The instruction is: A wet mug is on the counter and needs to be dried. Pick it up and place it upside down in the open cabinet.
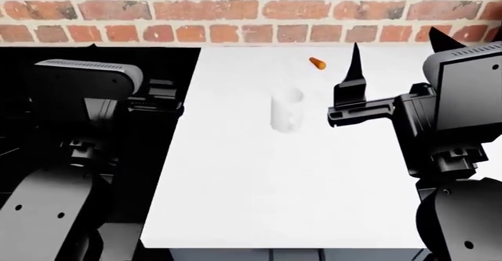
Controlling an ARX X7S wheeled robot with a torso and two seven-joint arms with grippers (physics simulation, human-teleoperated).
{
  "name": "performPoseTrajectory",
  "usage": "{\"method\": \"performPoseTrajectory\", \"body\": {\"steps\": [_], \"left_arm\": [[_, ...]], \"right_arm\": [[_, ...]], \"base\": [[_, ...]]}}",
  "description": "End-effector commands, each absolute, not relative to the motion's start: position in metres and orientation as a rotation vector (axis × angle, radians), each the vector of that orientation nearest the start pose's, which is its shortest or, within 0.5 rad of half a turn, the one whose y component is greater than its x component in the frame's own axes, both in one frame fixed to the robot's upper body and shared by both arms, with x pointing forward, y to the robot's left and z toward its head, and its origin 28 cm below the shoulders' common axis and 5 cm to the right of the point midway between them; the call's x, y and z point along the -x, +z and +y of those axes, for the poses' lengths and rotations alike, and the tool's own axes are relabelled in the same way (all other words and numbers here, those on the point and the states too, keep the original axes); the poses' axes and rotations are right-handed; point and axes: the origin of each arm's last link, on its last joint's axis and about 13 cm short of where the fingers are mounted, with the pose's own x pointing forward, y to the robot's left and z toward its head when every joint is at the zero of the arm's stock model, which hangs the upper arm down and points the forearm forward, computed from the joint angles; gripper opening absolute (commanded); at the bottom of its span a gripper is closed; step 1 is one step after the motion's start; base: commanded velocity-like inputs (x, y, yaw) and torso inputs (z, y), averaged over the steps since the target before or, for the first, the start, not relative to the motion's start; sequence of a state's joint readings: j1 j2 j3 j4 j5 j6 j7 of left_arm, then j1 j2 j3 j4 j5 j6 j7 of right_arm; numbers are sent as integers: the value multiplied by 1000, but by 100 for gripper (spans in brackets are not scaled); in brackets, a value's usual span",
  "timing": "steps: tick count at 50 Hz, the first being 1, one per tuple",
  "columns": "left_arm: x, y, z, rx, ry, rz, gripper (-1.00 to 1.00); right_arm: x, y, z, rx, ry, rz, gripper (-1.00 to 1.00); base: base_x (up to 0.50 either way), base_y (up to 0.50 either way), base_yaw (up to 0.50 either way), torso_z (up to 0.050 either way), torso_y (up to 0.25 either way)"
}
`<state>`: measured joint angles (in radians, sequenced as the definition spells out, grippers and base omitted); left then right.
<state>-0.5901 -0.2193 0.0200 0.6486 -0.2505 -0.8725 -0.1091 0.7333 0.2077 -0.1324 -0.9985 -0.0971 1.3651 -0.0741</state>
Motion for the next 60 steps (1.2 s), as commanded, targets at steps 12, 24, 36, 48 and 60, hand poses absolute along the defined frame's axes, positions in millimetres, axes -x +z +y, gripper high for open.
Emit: {"method": "performPoseTrajectory", "body": {"steps": [12,24,36,48,60], "left_arm": [[-255,227,229,-69,-35,-352,100],[-256,228,230,-71,-35,-356,100],[-257,230,229,-71,-36,-360,100],[-257,229,231,-69,-32,-361,100],[-259,226,232,-68,-29,-355,100]], "right_arm": [[-214,260,-117,259,-23,-355,100],[-213,261,-116,260,-19,-357,100],[-214,263,-116,264,-15,-357,100],[-213,263,-115,261,-14,-359,100],[-214,263,-126,247,99,-219,100]], "base": [[116,60,0,0,0],[151,0,0,0,0],[161,0,0,0,0],[190,0,0,0,0],[7,0,0,0,0]]}}
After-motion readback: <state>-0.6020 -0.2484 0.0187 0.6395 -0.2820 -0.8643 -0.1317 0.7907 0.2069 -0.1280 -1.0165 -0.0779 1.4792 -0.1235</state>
